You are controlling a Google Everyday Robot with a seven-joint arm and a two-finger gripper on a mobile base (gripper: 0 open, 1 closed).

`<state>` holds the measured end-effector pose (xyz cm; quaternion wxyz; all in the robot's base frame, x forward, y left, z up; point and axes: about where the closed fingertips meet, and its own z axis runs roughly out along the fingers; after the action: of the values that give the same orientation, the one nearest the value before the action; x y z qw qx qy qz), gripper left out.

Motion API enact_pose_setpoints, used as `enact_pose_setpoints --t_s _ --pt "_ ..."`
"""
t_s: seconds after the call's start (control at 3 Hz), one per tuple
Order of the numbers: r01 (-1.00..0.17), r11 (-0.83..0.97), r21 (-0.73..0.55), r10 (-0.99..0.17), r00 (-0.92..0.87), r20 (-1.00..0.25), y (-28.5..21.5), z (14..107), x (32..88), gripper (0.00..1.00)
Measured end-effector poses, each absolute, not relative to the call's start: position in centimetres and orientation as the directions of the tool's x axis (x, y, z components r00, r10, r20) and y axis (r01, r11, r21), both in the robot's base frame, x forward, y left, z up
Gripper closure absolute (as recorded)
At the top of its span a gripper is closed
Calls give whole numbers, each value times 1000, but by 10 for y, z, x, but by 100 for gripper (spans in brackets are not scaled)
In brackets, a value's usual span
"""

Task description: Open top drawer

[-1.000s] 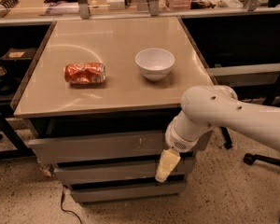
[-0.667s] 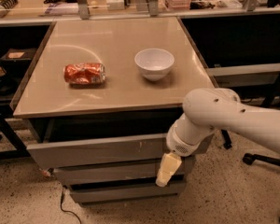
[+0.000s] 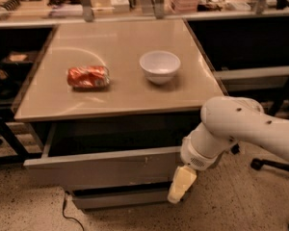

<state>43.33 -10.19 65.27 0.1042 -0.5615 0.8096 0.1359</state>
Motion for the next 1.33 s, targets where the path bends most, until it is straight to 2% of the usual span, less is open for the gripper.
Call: enact_pose_setpoints --t_s 0.33,1.0,1.33 --pt "-932 324 160 -883 -359 -303 -106 663 388 0" --pt "-931 313 189 -892 -357 -279 -103 661 384 0" --pt "-906 347 240 -893 -398 -210 -112 667 353 0"
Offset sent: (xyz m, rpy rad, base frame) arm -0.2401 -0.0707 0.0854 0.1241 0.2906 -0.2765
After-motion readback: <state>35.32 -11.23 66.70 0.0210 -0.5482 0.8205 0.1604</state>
